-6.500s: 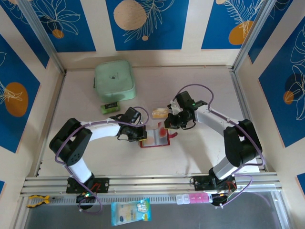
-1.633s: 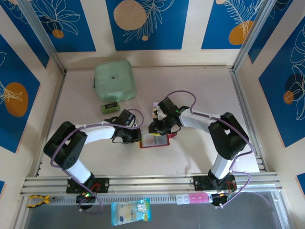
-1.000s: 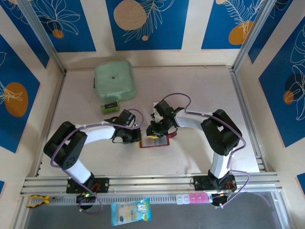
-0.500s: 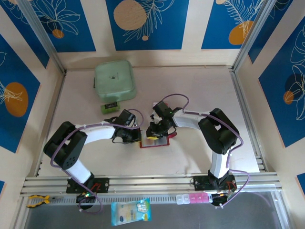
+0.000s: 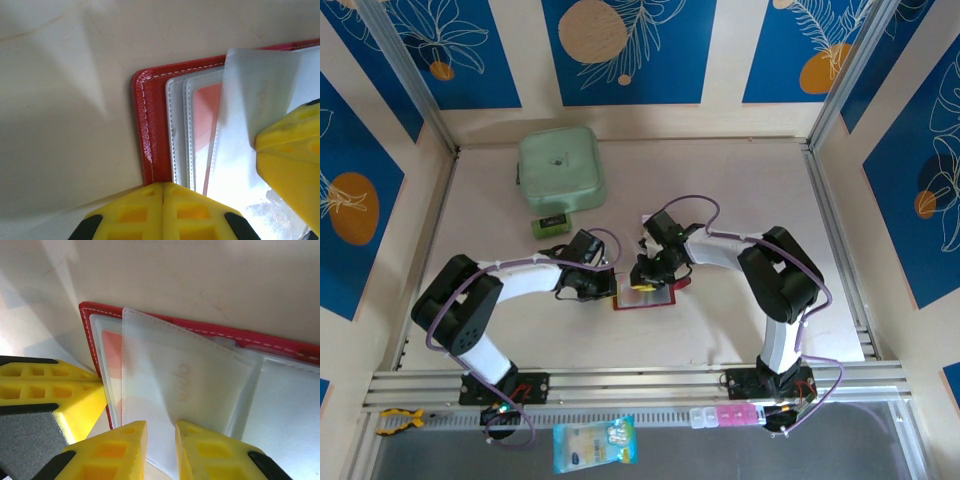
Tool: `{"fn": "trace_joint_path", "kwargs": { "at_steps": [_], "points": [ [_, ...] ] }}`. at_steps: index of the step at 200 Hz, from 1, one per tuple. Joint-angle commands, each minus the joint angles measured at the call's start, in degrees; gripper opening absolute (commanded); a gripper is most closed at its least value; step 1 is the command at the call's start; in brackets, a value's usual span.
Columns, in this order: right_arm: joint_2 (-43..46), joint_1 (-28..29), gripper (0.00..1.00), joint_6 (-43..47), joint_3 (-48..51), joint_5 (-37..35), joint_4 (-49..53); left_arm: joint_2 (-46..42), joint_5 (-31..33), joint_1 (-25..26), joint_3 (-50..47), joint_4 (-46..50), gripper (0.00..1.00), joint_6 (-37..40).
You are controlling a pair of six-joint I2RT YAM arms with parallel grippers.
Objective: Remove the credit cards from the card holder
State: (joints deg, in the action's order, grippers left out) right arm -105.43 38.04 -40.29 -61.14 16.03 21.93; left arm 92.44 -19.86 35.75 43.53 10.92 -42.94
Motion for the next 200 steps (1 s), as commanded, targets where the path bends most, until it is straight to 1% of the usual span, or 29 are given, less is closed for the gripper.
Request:
{"fn": "trace_joint_path", "kwargs": {
  "at_steps": [1,63,111,142,200],
  "points": [
    [1.6,-1.0,0.23,1.1,2.1,2.8,-1.0,0.1,1.9,-0.2,-0.2,3.0,0.04,1.2],
    [2.8,-3.8,0.22,2.1,6.9,9.0,-7.6,-3.3,2.6,-0.2,1.8,5.0,0.04,0.9],
    [2.4,-5.5,0.21,3.9,8.8,11.4,-9.5,-4.4,0.3,0.1,3.4,3.6,0.05,-1.2],
    [1.3,-6.0,0.19,4.5,9.6,13.0,-11.3,-3.6,-2.0,0.9,4.2,1.0,0.09,-3.2],
    [0.6,-6.8,0.18,4.9,11.1,14.4,-13.3,-0.9,-3.3,1.7,4.8,-1.7,0.17,-4.8]
  ]
}}
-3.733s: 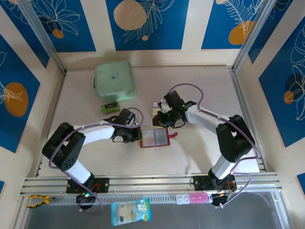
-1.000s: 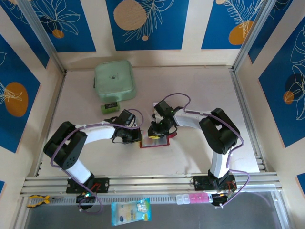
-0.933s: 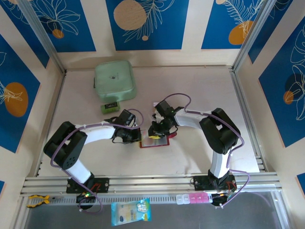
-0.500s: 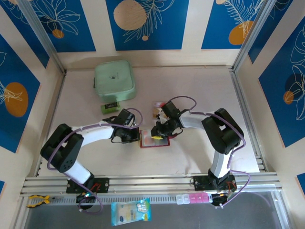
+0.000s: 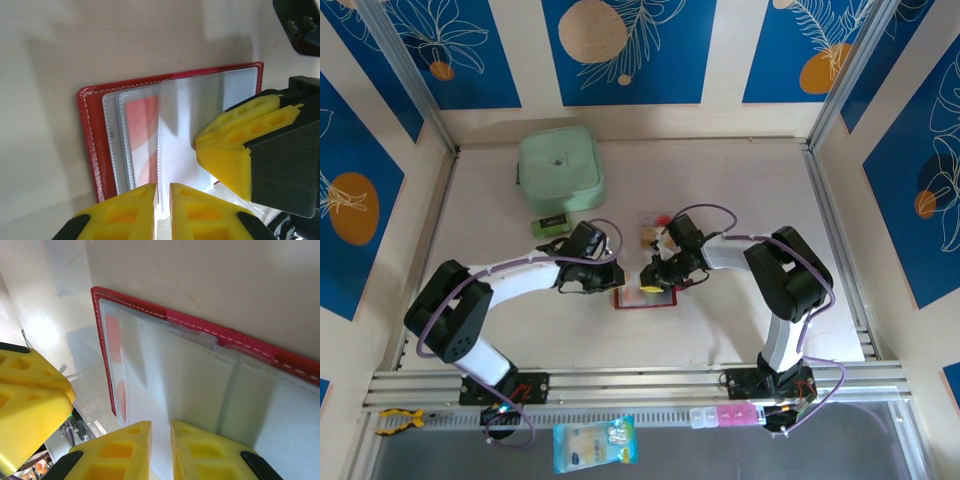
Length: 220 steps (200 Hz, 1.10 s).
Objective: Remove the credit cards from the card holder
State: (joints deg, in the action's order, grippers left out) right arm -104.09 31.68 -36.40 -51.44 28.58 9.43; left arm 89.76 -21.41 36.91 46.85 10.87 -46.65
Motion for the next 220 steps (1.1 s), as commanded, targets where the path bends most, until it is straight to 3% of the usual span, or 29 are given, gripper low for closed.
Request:
{"fn": "trace_joint_path", "kwargs": {
  "at_steps": [1,83,220],
  "points": [
    [-0.7,-0.5,0.18,1.0,1.4,1.9,-0.9,1.8,-1.8,0.6,1.5,-1.7,0.17,-1.1],
    [-1.4,-0.9,0.17,1.0,2.5,3.4,-2.8,5.6,-3.1,1.4,2.3,-4.7,0.23,-2.4],
    [-1.1,-1.0,0.16,0.3,3.7,5.0,-5.9,7.3,-3.6,2.0,2.9,-5.1,0.21,-3.2]
  ]
}}
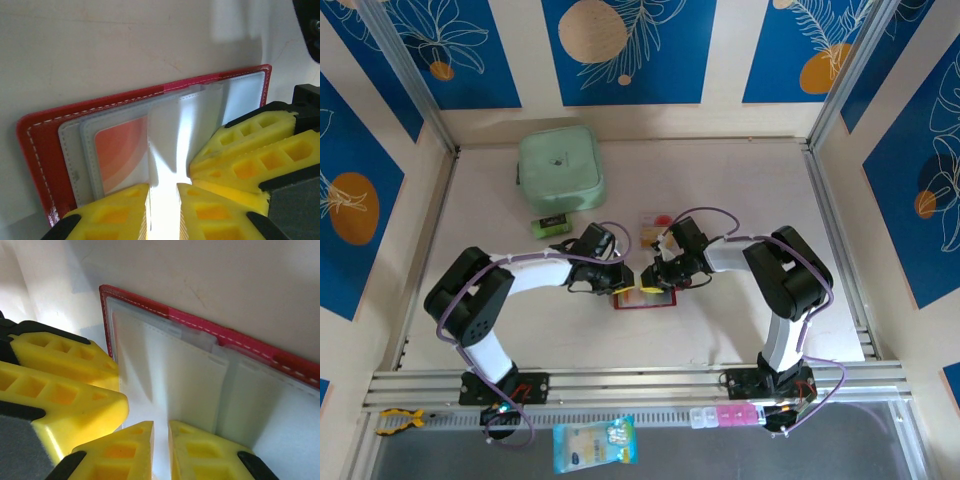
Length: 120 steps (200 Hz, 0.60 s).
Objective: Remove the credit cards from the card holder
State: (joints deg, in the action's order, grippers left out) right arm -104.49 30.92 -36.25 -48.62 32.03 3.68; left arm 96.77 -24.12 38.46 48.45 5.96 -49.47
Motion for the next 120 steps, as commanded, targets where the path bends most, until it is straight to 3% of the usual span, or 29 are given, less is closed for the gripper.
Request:
{"fn": "trace_joint_path", "kwargs": {
  "at_steps": [1,120],
  "points": [
    [-0.7,-0.2,0.16,0.0,0.9,1.6,-0.1,0.2,-1.0,0.5,1.3,-0.2,0.21,-0.4],
    [10.9,-3.1,0.2,0.0,1.7,-1.7,5.7,-1.8,-1.9,1.5,4.0,1.5,0.22,-0.8]
  ]
}}
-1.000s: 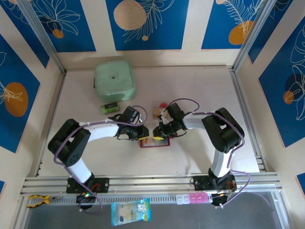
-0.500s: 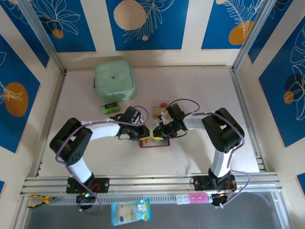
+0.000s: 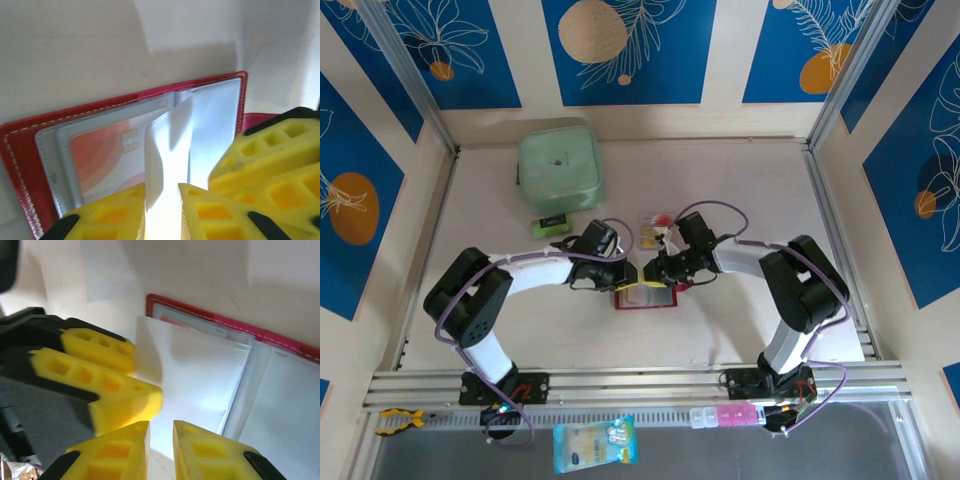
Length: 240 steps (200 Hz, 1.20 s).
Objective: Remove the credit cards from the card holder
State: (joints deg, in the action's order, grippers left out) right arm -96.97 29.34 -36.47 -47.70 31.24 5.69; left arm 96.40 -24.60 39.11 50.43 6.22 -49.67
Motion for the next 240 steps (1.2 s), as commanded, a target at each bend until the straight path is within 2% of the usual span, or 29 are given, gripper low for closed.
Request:
{"fn": "trace_joint_path", "kwargs": {
  "at_steps": [1,62,137,197,240],
  "points": [
    [3.4,-1.6,0.2,0.3,0.8,-0.9,3.8,-1.4,-1.4,0.9,2.0,1.3,0.22,-0.6],
    [10.2,-6.1,0.2,1.6,2.5,-2.9,8.2,0.4,-1.6,3.0,5.4,1.6,0.26,-1.2],
    [15.8,-11.2,0.23,3.2,4.2,-4.0,12.6,6.9,-2.1,6.7,11.7,1.2,0.4,-1.7],
    [16.9,-11.7,0.24,3.3,4.3,-3.6,13.5,7.9,-1.6,7.3,12.3,0.9,0.46,-1.7],
    [14.9,-10.1,0.23,2.7,3.5,-2.9,12.6,5.4,0.7,6.7,11.0,3.6,0.44,0.5]
  ]
}}
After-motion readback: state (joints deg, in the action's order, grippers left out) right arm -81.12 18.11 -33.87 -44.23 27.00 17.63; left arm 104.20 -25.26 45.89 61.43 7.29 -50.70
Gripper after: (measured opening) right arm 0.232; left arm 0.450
